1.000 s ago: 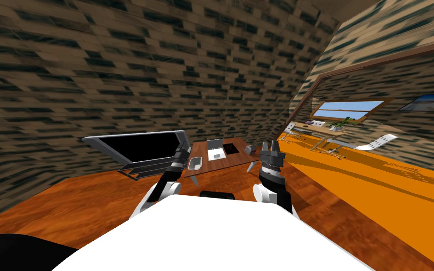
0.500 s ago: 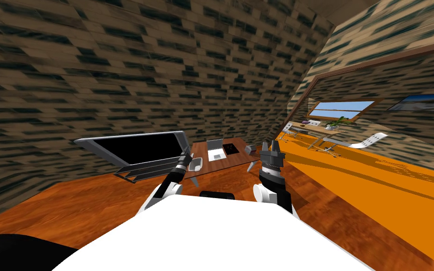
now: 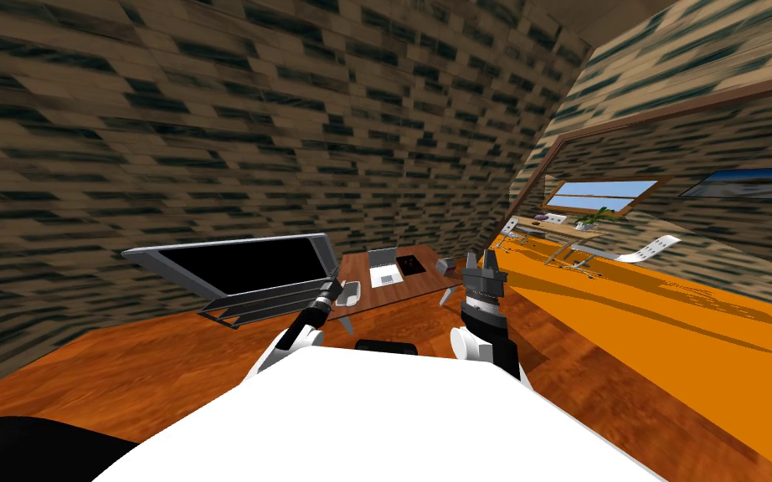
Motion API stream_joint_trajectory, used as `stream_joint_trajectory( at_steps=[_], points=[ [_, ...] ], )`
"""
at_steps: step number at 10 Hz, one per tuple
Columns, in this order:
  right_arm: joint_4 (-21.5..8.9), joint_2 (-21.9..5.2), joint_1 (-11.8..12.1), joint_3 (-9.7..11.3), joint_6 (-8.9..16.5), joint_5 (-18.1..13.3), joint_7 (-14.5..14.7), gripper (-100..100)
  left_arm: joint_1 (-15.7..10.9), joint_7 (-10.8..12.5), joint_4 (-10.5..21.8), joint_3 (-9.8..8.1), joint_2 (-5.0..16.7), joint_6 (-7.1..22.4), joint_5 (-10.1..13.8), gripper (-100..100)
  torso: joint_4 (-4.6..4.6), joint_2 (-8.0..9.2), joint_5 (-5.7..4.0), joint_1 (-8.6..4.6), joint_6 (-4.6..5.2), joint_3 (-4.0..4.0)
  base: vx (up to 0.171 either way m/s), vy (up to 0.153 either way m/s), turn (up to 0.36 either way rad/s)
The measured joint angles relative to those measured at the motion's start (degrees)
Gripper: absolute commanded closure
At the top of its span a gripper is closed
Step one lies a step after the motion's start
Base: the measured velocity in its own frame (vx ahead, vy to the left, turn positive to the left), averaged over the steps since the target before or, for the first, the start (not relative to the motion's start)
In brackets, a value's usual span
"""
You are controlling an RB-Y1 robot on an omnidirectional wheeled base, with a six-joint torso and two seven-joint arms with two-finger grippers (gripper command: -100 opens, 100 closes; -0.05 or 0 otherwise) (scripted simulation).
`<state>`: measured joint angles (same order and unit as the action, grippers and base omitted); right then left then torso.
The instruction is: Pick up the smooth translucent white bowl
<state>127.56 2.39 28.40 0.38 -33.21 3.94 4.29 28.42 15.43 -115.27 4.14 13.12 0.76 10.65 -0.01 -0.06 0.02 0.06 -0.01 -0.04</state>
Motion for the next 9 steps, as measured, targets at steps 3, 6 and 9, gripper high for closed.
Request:
stream_joint_trajectory(
  at_steps=[3, 6, 9],
  points=[
    [0.0, 0.0, 0.0, 0.0, 0.0, 0.0, 0.0, 0, -0.7, 1.2, 4.2, 1.25, 1.1, 4.9, 1.7, -100, -0.02, -0.07, 0.0, 0.01, 0.0, -0.04, 0.029, 0.016, -0.039],
    [0.0, 0.0, 0.0, 0.0, 0.0, 0.0, 0.0, 0, -2.5, 2.5, 8.2, 1.79, 2.8, 10.1, 3.1, -100, -0.02, -0.07, -0.02, -0.11, 0.0, -0.04, 0.028, -0.015, -0.033],
    [0.0, 0.0, 0.0, 0.0, 0.0, 0.0, 0.0, 0, -2.9, 3.8, 11.5, 2.84, 4.9, 13.9, 4.4, -100, -0.01, -0.06, -0.04, -0.15, 0.0, -0.03, 0.032, -0.027, -0.018]
  ],
)
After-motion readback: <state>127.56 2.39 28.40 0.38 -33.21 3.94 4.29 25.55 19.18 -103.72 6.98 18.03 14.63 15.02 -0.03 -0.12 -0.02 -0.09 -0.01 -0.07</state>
